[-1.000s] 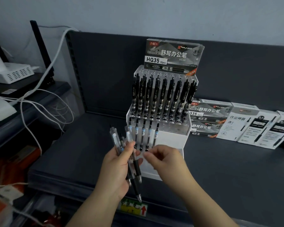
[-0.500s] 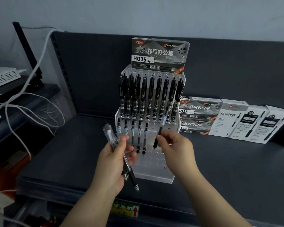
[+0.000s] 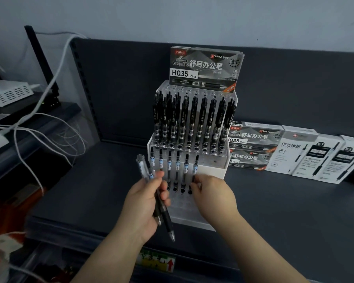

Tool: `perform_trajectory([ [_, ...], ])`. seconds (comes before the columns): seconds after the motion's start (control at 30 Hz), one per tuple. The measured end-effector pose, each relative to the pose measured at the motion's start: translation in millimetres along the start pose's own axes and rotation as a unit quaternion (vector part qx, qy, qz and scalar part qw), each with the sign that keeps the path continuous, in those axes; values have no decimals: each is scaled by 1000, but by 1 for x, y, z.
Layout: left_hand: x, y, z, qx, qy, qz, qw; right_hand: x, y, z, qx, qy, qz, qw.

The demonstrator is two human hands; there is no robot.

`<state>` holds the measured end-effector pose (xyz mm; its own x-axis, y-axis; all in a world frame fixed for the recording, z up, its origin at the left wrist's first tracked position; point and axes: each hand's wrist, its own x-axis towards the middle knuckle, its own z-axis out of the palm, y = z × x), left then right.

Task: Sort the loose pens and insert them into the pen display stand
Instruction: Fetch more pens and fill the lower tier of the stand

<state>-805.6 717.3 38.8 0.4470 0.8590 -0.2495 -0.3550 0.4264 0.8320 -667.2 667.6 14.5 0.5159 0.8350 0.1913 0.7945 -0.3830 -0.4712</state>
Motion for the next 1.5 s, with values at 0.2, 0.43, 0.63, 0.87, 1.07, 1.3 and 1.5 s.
perform_trajectory([
  [0.2, -3, 0, 1, 29, -33, 17, 999, 2, 0, -3, -29, -26, -4, 999],
  [0.43, -7, 0, 1, 34, -27, 22, 999, 1, 1, -2, -27, -19, 4, 999],
  [0.63, -10, -1, 3, -4, -21, 13, 1000, -24, -11, -18, 164, 24, -20, 986],
  [0.87, -12, -9, 9, 8, -26, -2, 1000, -42, -26, -20, 305, -115, -14, 945],
  [1.07, -15, -14, 14, -40, -12, 9, 999, -41, -21, -17, 352, -94, 21, 931],
  [1.3, -4, -11, 4, -76, 58, 20, 995, -18, -4, -23, 348, 96, 107, 927],
  [1.5, 2, -10, -3, -57, 46, 18, 997, -8, 6, -15, 258, 82, 116, 956],
])
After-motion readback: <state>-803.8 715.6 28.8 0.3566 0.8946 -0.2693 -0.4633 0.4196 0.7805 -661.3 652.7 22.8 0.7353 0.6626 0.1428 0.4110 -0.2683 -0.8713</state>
